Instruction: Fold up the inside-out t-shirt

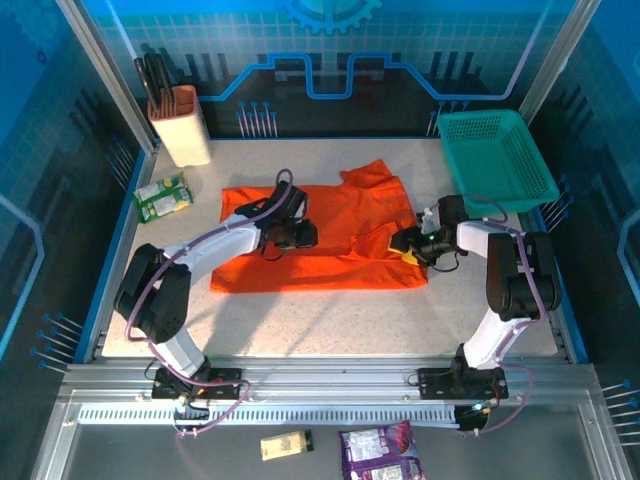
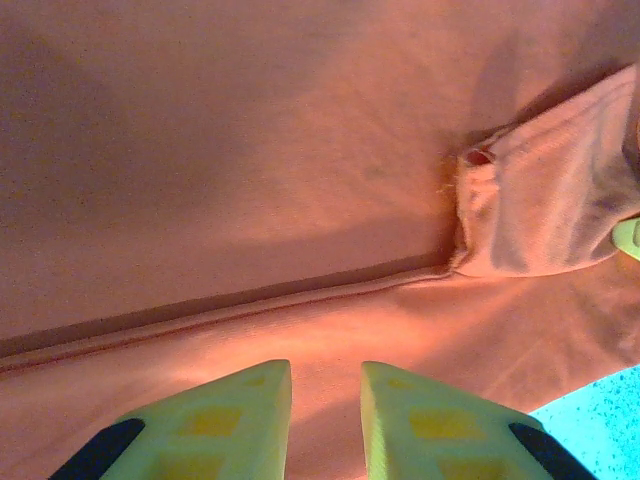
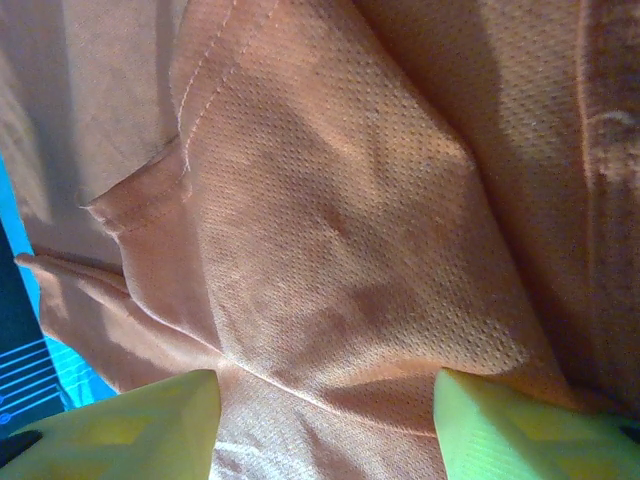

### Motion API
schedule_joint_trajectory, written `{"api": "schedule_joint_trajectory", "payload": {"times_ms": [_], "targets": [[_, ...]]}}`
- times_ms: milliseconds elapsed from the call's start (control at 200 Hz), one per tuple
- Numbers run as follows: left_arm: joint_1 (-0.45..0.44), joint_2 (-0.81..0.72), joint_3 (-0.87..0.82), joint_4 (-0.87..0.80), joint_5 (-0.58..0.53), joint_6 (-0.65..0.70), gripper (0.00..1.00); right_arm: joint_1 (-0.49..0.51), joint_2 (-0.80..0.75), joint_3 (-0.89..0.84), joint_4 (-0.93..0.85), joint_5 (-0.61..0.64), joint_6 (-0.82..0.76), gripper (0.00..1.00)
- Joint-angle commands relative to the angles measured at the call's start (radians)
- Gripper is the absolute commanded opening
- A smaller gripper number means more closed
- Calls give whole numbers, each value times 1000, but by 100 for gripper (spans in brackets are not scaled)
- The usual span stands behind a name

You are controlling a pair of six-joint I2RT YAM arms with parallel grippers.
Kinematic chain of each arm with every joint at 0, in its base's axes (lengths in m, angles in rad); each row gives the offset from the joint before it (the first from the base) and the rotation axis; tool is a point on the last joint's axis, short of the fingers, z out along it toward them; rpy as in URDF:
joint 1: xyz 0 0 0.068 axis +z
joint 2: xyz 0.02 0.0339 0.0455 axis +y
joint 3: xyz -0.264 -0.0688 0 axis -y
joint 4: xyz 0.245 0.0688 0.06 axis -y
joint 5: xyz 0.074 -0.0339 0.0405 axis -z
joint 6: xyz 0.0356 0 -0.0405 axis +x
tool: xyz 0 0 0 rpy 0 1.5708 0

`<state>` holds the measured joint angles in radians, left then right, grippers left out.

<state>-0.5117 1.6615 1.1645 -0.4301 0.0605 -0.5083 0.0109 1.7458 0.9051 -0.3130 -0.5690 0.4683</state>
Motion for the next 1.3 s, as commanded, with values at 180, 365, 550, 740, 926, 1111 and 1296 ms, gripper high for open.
{"api": "schedule_joint_trajectory", "payload": {"times_ms": [180, 365, 550, 740, 926, 1111, 1296], "targets": [[174, -196, -229, 19, 98, -87, 26, -13, -203, -1, -203, 59, -11, 61], [343, -317, -388, 2, 152, -94, 26, -14, -265, -68, -298, 107, 29, 61], [491, -365, -485, 3, 226, -82, 26, -13, -262, -128, -326, 251, 109, 62], [591, -347, -520, -12, 252, -119, 26, -14, -219, -157, -328, 320, 208, 61], [601, -344, -520, -38, 222, -127, 27, 23, -316, -125, -359, 361, 239, 62], [599, -356, -516, -102, 141, -113, 27, 76, -332, -59, -354, 290, 222, 62], [599, -295, -511, -63, 176, -107, 28, 80, -223, 4, -316, 243, 201, 62]]}}
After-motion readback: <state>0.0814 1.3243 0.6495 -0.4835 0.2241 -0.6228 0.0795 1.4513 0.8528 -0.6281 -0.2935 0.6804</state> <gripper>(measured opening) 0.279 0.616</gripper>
